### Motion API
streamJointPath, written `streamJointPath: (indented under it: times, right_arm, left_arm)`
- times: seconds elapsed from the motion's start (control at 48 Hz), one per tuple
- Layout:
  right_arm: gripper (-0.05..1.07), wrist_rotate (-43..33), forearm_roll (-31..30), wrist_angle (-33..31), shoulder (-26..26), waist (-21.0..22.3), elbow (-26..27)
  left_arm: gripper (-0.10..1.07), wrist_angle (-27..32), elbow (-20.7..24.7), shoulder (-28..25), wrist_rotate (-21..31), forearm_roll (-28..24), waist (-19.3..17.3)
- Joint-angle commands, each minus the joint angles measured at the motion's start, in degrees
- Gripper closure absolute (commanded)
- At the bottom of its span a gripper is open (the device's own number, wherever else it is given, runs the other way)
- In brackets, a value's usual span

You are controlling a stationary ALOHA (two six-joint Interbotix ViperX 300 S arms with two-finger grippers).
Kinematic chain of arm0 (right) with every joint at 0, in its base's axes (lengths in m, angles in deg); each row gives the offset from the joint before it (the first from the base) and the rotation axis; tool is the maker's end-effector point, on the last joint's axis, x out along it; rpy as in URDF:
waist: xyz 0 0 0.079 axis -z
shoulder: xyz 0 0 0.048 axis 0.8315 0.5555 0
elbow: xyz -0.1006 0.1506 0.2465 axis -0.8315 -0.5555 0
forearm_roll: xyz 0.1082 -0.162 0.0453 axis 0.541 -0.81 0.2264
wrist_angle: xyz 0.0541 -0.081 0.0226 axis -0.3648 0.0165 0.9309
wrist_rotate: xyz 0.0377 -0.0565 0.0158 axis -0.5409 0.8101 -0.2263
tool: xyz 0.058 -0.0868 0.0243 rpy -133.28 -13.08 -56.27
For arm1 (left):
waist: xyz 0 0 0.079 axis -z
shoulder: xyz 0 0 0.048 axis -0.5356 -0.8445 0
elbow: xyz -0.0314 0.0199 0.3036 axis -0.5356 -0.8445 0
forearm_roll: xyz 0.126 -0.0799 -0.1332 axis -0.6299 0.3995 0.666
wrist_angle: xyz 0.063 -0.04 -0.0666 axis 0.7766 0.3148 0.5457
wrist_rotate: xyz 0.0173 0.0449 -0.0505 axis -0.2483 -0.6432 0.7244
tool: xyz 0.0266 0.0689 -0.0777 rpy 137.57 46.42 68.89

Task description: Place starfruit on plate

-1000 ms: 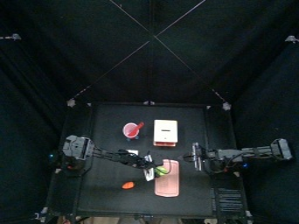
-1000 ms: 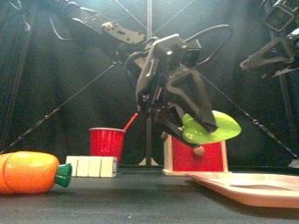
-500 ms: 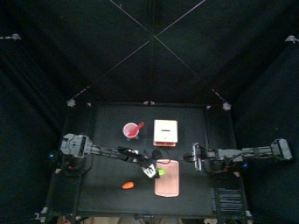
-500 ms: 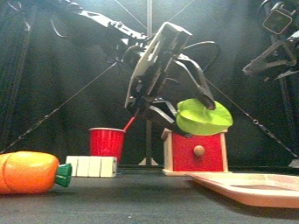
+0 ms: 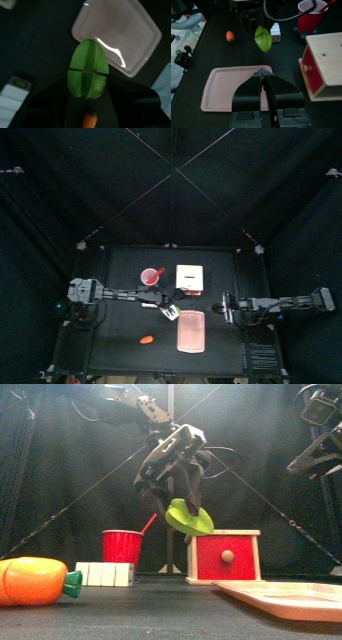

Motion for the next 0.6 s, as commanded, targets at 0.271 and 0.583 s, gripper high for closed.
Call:
streamJointPath:
  times: [0.271,0.583]
  right_arm:
    - [1.00,0.00,1.32,-3.43,-2.20,0.09,2.02]
    - [1.00,0.09,3.08,-8.70,-2.99,-2.46,1.93]
  left_arm:
    - [0.47,5.62,10.72,-7.12,22.85,-16.61,7.21]
    - [0.47,3.16,11.34,-9.05,47.46,-26.72,9.67]
